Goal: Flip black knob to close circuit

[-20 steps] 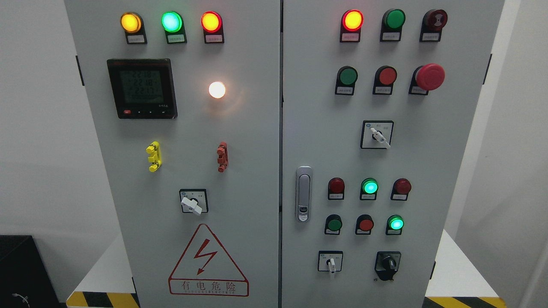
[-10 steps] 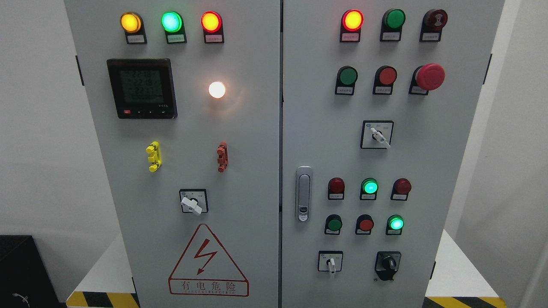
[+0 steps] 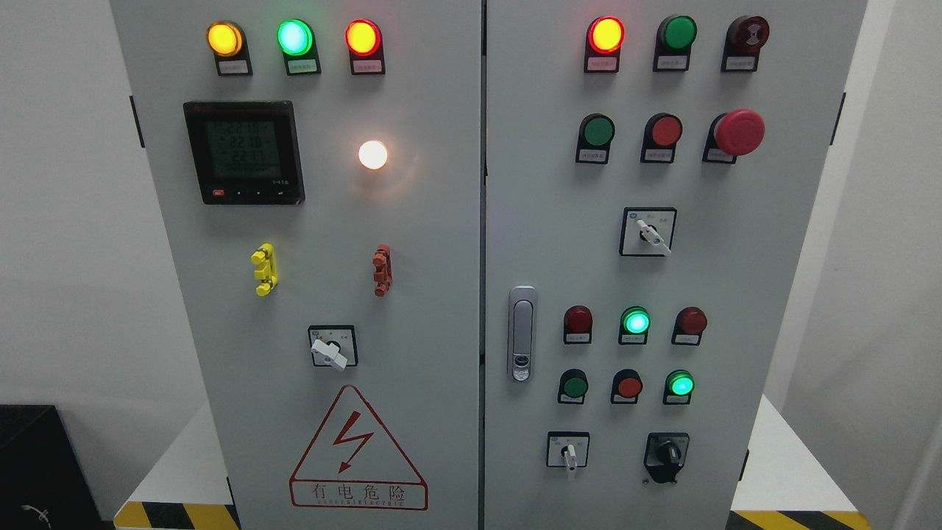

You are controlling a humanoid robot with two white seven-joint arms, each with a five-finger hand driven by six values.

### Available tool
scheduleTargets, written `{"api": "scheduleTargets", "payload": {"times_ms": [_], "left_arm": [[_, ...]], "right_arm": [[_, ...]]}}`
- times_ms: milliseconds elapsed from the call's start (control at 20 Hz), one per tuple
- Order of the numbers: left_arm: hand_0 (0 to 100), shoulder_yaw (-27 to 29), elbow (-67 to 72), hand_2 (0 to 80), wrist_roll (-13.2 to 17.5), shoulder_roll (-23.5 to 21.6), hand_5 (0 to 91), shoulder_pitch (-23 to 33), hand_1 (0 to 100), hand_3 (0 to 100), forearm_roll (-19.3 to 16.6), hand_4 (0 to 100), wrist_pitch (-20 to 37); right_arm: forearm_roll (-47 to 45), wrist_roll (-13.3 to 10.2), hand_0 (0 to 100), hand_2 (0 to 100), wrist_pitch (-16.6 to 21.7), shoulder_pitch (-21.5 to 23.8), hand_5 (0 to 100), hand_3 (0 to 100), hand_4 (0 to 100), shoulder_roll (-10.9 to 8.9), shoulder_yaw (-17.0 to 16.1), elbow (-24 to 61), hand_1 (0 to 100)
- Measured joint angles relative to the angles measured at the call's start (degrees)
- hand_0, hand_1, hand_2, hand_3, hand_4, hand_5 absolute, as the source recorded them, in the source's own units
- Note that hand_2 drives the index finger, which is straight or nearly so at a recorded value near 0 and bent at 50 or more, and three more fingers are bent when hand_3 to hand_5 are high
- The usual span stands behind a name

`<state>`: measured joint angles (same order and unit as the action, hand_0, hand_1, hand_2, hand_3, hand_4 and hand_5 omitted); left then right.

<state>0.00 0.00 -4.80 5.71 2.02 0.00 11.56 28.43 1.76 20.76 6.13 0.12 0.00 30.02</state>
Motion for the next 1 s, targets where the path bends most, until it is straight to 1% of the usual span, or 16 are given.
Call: {"api": "scheduleTargets", "payload": {"times_ms": [50,150,200,300,350,650,1000], "left_arm": [[0,0.0,0.0,0.0,0.0,0.0,0.0,0.0,0,0,0.0,0,0.0],[0,0.0,0.0,0.0,0.0,0.0,0.0,0.0,0,0,0.0,0,0.0],[0,0.0,0.0,0.0,0.0,0.0,0.0,0.0,0,0,0.0,0,0.0],[0,0.0,0.0,0.0,0.0,0.0,0.0,0.0,0,0,0.0,0,0.0],[0,0.0,0.0,0.0,0.0,0.0,0.0,0.0,0,0,0.0,0,0.0],[0,0.0,0.0,0.0,0.0,0.0,0.0,0.0,0,0,0.0,0,0.0],[0,0.0,0.0,0.0,0.0,0.0,0.0,0.0,0,0,0.0,0,0.0]], "right_arm": [[1.6,-0.6,0,75,0.0,0.1,61,86,63,-0.01,0.0,1.6,12],[5.0,-1.8,0,78,-0.1,0.3,68,90,67,-0.02,0.0,4.6,11],[6.5,-2.3,0,79,-0.3,0.4,69,91,68,-0.02,-0.1,6.0,9],[9.7,-3.2,0,80,-0.5,0.6,70,92,69,-0.04,-0.7,9.2,3],[11.3,-3.4,0,80,-0.7,0.7,71,92,70,-0.05,-1.1,10.8,0],[20.7,-3.9,0,81,-2.2,1.0,72,93,70,-0.08,-3.4,21.1,0],[28.2,-4.1,0,81,-7.1,0.8,73,94,72,-0.1,-5.0,33.1,0]]}}
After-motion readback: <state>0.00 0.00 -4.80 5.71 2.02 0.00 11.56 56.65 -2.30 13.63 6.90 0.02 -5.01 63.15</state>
